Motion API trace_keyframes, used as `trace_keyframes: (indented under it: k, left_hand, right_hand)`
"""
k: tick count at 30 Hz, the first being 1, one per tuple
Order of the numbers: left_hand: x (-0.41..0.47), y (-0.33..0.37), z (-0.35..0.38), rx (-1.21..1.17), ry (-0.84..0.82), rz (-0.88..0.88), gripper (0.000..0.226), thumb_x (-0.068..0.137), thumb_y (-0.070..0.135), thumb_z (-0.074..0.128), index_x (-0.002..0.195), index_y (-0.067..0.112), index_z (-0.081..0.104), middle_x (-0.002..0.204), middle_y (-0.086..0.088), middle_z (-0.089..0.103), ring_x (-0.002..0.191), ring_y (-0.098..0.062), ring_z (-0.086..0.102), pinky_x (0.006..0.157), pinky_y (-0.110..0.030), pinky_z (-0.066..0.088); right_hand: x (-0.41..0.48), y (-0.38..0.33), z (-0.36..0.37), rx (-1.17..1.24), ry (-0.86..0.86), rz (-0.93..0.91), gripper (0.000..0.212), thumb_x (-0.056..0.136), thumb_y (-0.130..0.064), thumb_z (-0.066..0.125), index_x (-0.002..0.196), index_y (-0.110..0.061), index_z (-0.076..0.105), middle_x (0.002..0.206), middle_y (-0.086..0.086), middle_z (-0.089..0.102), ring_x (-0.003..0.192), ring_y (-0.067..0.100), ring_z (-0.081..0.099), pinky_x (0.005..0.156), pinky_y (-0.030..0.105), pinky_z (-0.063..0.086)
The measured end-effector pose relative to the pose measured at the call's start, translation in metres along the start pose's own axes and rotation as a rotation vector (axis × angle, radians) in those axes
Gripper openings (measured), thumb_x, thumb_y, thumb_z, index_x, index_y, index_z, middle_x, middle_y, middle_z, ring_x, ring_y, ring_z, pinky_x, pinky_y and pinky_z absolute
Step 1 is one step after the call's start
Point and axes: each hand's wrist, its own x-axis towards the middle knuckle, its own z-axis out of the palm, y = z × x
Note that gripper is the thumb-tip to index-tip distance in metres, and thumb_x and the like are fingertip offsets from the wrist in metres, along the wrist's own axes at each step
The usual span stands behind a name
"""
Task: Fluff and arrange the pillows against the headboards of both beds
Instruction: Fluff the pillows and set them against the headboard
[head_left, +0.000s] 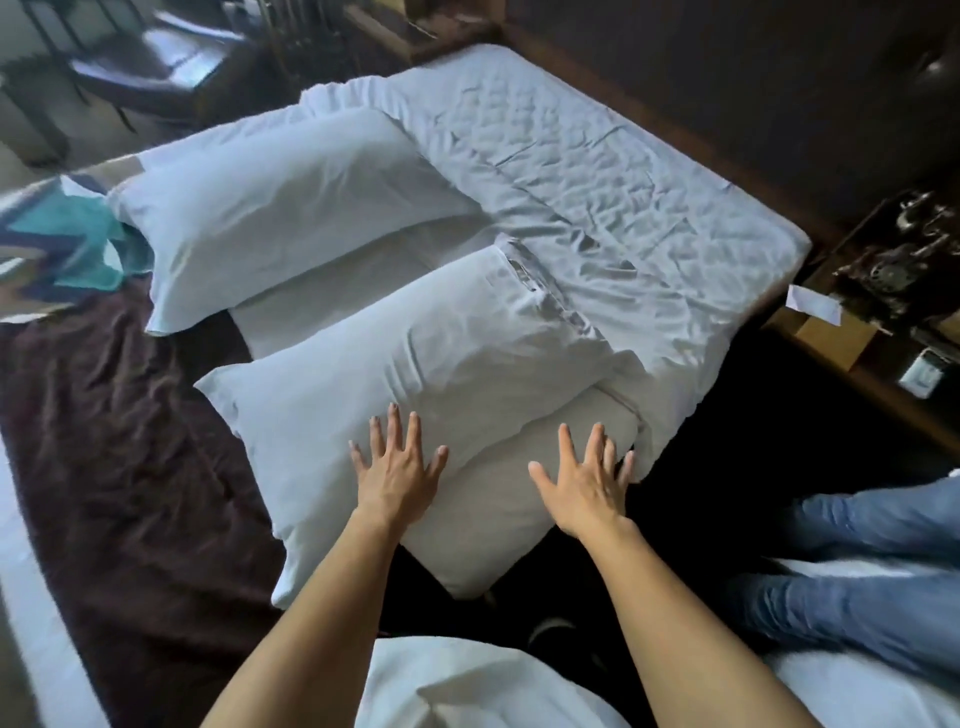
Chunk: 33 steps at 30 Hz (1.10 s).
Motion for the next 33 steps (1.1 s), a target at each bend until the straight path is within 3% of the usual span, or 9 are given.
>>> trace_keyframes:
  k: [9,14,18,23,26,28,29,31,33]
  left_hand:
    - [0.040,0.012,-0.034,-0.089,0.057,-0.084,0.075,0.103,0.064,0.022,0.163,0.024,0.001,0.170,-0.004,-0.017,0.157,-0.031,-0.014,0.123,-0.061,-0.002]
    - [0.065,0.001,-0.040,-0.114,0.055,-0.153,0.078,0.101,0.068,0.019,0.163,0.025,0.000,0.170,-0.003,-0.020,0.156,-0.031,-0.015,0.122,-0.062,-0.003]
    - [0.092,-0.009,-0.040,-0.161,0.030,-0.268,0.075,0.102,0.065,0.015,0.163,0.024,-0.001,0.169,-0.001,-0.022,0.156,-0.030,-0.017,0.122,-0.062,-0.004]
    - [0.120,-0.016,-0.024,-0.122,0.099,-0.290,0.077,0.099,0.068,0.007,0.163,0.026,-0.005,0.166,0.003,-0.030,0.156,-0.028,-0.017,0.123,-0.061,0.002]
    - [0.138,-0.026,-0.008,-0.063,0.110,-0.317,0.089,0.085,0.070,-0.011,0.163,0.027,-0.006,0.165,0.004,-0.030,0.156,-0.026,-0.017,0.123,-0.059,0.004]
    - [0.147,-0.030,0.004,-0.049,0.080,-0.363,0.090,0.081,0.070,-0.014,0.162,0.030,-0.009,0.168,0.003,-0.025,0.157,-0.027,-0.015,0.122,-0.059,0.004]
    - [0.149,-0.031,0.011,-0.063,0.074,-0.388,0.089,0.081,0.071,-0.013,0.161,0.033,-0.011,0.168,0.003,-0.024,0.157,-0.026,-0.015,0.122,-0.059,0.002]
    - [0.150,-0.031,0.026,-0.103,0.093,-0.421,0.084,0.082,0.076,-0.012,0.158,0.039,-0.017,0.166,0.006,-0.028,0.156,-0.023,-0.018,0.123,-0.055,-0.005]
    - [0.147,-0.032,0.034,-0.113,0.120,-0.426,0.082,0.081,0.080,-0.017,0.154,0.044,-0.023,0.164,0.008,-0.032,0.154,-0.019,-0.025,0.123,-0.051,-0.011]
  right_hand:
    - [0.073,-0.081,-0.023,-0.125,-0.087,-0.239,0.076,0.100,-0.068,0.025,0.162,-0.027,0.008,0.167,0.022,-0.008,0.155,0.036,-0.008,0.118,0.059,-0.015]
    - [0.109,-0.137,-0.032,-0.150,-0.088,-0.429,0.070,0.101,-0.063,0.029,0.161,-0.027,0.019,0.167,0.023,0.004,0.155,0.035,0.001,0.119,0.060,-0.012]
    - [0.132,-0.162,-0.035,-0.151,-0.126,-0.546,0.066,0.103,-0.057,0.028,0.161,-0.029,0.015,0.167,0.022,0.002,0.155,0.035,0.001,0.120,0.058,-0.012]
    - [0.169,-0.161,-0.025,-0.267,-0.112,-0.741,0.077,0.104,-0.055,0.030,0.161,-0.026,-0.011,0.166,0.017,-0.020,0.153,0.034,-0.019,0.119,0.058,-0.016]
    - [0.215,-0.159,-0.011,-0.280,-0.049,-0.829,0.075,0.102,-0.059,0.027,0.161,-0.028,-0.007,0.167,0.016,-0.020,0.152,0.031,-0.023,0.119,0.058,-0.016]
    - [0.248,-0.152,-0.005,-0.234,0.000,-0.807,0.074,0.097,-0.065,0.027,0.161,-0.034,0.007,0.169,0.015,-0.008,0.154,0.029,-0.014,0.118,0.059,-0.014]
    - [0.265,-0.143,-0.004,-0.221,-0.016,-0.787,0.073,0.096,-0.069,0.026,0.160,-0.039,0.006,0.169,0.013,-0.011,0.154,0.027,-0.014,0.118,0.057,-0.016]
    - [0.298,-0.115,-0.003,-0.229,-0.052,-0.740,0.073,0.094,-0.076,0.020,0.156,-0.050,-0.009,0.165,0.005,-0.028,0.153,0.022,-0.024,0.117,0.052,-0.021]
    - [0.328,-0.079,-0.010,-0.234,-0.017,-0.661,0.077,0.089,-0.083,0.011,0.152,-0.052,-0.021,0.162,0.002,-0.034,0.152,0.019,-0.028,0.120,0.050,-0.019]
